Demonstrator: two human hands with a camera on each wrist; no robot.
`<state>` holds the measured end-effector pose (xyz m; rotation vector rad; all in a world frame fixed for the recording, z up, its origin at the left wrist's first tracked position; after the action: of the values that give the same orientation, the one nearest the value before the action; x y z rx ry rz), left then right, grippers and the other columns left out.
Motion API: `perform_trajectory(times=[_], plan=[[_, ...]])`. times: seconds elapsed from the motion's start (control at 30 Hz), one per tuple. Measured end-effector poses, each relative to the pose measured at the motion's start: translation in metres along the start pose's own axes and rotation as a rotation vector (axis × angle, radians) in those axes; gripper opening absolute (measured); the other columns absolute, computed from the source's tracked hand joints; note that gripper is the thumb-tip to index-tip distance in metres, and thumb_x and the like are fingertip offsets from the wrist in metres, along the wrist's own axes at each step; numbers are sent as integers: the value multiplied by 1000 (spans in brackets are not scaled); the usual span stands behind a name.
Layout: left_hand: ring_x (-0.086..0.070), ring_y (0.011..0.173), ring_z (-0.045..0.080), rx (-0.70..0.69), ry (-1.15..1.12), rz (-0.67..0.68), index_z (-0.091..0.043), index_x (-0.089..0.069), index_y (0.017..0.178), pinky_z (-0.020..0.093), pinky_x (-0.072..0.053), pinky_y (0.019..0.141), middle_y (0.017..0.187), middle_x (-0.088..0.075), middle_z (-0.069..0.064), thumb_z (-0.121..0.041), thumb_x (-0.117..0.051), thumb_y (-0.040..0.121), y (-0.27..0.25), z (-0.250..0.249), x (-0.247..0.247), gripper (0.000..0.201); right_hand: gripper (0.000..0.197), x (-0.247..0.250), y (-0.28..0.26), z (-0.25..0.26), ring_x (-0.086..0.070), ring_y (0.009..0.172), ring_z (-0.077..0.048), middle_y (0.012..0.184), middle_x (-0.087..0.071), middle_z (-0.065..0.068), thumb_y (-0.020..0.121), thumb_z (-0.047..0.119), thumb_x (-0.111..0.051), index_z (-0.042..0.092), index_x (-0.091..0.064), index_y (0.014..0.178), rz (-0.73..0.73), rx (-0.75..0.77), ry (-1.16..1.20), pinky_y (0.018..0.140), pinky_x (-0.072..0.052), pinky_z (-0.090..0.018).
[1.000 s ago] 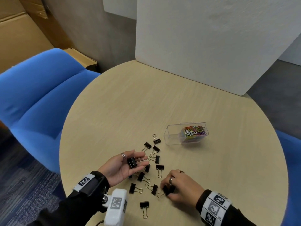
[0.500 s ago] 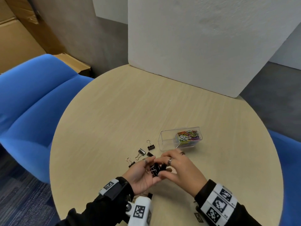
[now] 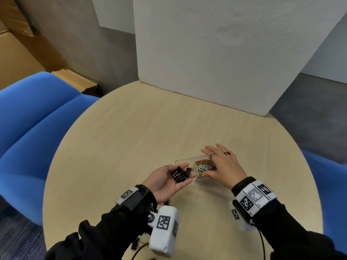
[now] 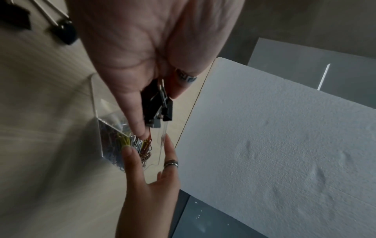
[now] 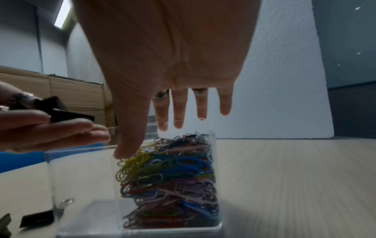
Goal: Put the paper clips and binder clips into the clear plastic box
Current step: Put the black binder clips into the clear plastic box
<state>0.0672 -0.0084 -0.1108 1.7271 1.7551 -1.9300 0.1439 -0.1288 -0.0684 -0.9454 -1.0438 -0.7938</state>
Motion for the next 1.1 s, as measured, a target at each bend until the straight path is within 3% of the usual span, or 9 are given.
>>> perform_trajectory(times=[0.13,0.23,0.33,0.43,0.6,0.77,0.83,0.93,1.1], plan=[[-71,73,35,-12,-17,-18,3,-55,98,40,-58,66,99,-63,27,-11,-29,99,3,-2,-3,29,70,-3,0,-3,-8,142,-17,150,-25,11,83,47,-58,32,-26,143,26,7,-6,115,-8,-38],[-66,91,39,-22,-16,-30,-1,-48,85,42,-57,67,119,-55,33,-10,-33,98,-3,-4,-5,22,69,-3,1,-3,-12,141,-17,149,-29,11,84,48,-56,33,-25,143,28,16,-14,115,-10,-37],[-56,113,43,-32,-17,-37,-1,-46,101,46,-55,69,127,-49,36,-11,-34,98,-9,-8,-5,16,68,-3,1,-4,-14,140,-17,148,-31,11,84,48,-56,33,-25,142,32,16,-15,115,-10,-37],[-60,106,39,-62,90,-65,1,-46,114,43,-56,70,129,-48,35,-12,-35,98,-17,-17,0,23,68,-2,2,-4,-15,140,-17,148,-31,11,83,49,-56,33,-26,142,24,19,-27,115,-10,-38],[-68,93,25,-223,671,-150,-11,-54,123,33,-56,76,121,-61,12,-17,-41,98,-35,-48,12,28,69,1,-1,2,-19,139,-21,147,-31,6,82,50,-56,29,-29,142,-52,24,-80,113,-13,-42],[-65,60,12,-279,1341,-230,-17,-54,115,19,-48,53,107,-66,2,-21,-44,98,-47,-66,32,21,37,19,-24,42,-50,94,-11,96,-62,8,80,52,-47,27,-65,101,-395,194,40,85,-35,-31],[-58,50,7,-273,1628,-278,-19,-54,111,18,-45,52,102,-67,0,-26,-46,96,-49,-70,44,18,34,5,-29,67,-56,83,-9,89,-63,9,83,49,-42,27,-65,95,-304,285,106,78,-48,-33],[-56,81,8,-248,1998,-375,-23,-51,118,21,-46,71,111,-58,-3,-37,-55,89,-50,-71,65,32,29,-41,-35,95,-56,90,-9,111,-56,7,88,43,-47,29,-59,111,33,332,199,81,-51,-31],[-48,100,14,-246,2091,-377,-33,-44,119,30,-48,86,121,-37,-4,-44,-65,77,-42,-45,91,48,43,-104,-48,115,-51,102,-22,123,-36,2,85,41,-56,36,-44,126,319,316,49,82,-46,-33]])
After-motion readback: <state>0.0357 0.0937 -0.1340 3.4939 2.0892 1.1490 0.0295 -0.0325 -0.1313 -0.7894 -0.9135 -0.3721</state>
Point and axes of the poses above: each hand's wrist, its own y-axis towards the middle knuckle, its own x-axis out of the back of the hand, z = x × y, the point moved 9 cm from there along y, towards the middle knuckle
